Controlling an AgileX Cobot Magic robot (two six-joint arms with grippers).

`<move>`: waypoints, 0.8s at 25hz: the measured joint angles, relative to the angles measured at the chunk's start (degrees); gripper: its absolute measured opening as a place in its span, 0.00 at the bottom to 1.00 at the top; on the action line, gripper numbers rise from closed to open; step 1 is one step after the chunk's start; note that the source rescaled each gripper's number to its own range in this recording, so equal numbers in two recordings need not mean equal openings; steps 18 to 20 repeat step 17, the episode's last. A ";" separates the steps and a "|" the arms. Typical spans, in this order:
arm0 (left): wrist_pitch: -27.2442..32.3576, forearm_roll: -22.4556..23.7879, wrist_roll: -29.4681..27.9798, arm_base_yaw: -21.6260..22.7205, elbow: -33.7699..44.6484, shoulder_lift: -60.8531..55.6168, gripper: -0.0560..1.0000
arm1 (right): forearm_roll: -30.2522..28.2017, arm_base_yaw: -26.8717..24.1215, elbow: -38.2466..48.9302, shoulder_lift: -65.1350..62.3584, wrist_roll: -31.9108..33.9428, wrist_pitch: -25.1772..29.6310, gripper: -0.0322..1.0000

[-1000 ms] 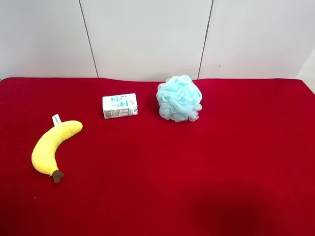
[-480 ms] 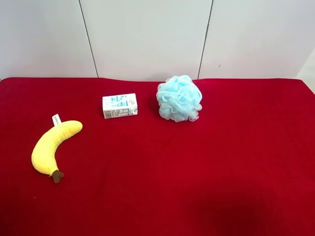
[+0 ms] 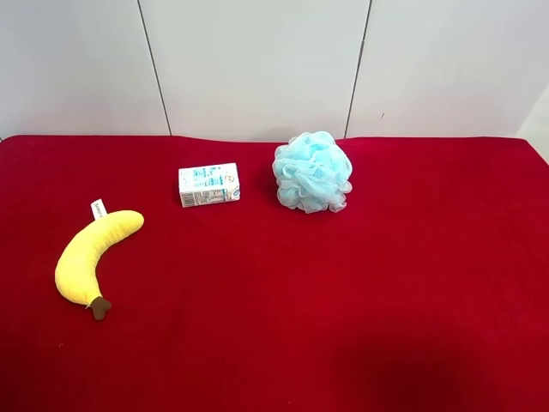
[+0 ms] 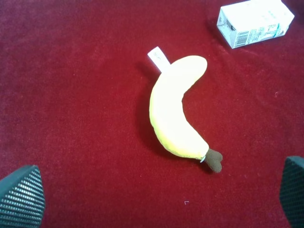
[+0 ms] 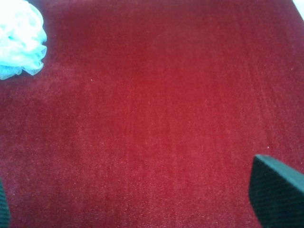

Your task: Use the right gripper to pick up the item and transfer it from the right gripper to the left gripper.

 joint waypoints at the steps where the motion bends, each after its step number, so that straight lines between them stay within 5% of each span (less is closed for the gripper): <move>1: 0.00 0.00 0.00 0.00 0.00 0.00 1.00 | 0.00 0.00 0.00 0.00 0.00 0.00 1.00; 20: 0.00 0.00 -0.04 0.00 0.00 0.00 1.00 | 0.00 0.00 0.00 0.00 0.00 0.00 1.00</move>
